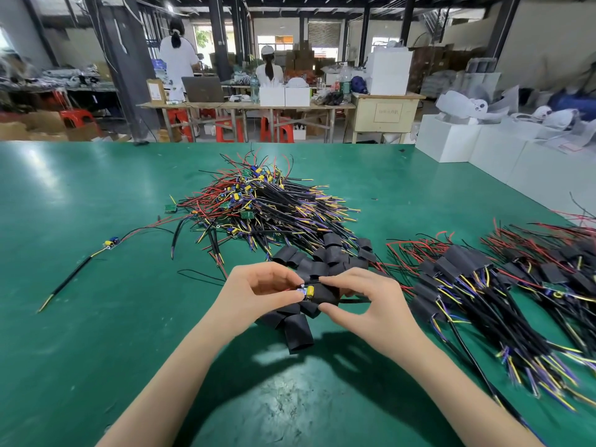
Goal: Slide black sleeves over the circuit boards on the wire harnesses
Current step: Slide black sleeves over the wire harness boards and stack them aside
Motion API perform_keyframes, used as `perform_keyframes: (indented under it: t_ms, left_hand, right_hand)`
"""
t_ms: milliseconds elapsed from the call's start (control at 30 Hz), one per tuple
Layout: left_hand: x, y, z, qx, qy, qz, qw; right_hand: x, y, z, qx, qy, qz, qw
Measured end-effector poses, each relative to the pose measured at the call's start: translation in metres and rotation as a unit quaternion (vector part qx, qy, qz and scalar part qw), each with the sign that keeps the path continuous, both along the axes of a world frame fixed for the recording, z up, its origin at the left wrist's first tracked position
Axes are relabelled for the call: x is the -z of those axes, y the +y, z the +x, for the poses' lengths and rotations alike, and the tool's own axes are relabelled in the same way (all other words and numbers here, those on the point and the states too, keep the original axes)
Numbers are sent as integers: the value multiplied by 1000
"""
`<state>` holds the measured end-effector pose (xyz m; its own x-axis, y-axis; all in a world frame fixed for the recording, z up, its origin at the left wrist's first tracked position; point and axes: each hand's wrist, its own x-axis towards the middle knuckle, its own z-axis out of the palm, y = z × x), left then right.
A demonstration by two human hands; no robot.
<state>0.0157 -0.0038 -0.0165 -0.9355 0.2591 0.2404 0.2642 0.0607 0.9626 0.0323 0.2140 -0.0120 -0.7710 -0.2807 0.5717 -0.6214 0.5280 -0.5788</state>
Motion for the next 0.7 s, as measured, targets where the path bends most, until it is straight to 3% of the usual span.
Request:
perform_keyframes:
  t_ms: [167, 333, 700]
  left_hand:
    - [0, 0, 0, 4, -13, 13, 1000]
    - [-2, -2, -1, -9, 10, 24, 1000]
    - [7, 2, -1, -2, 14, 7, 1000]
  right_hand:
    - [3, -3, 2, -8, 10, 7, 1000]
    - [3, -1, 1, 75, 1, 66, 995]
    - [9, -1, -2, 47, 4, 56, 997]
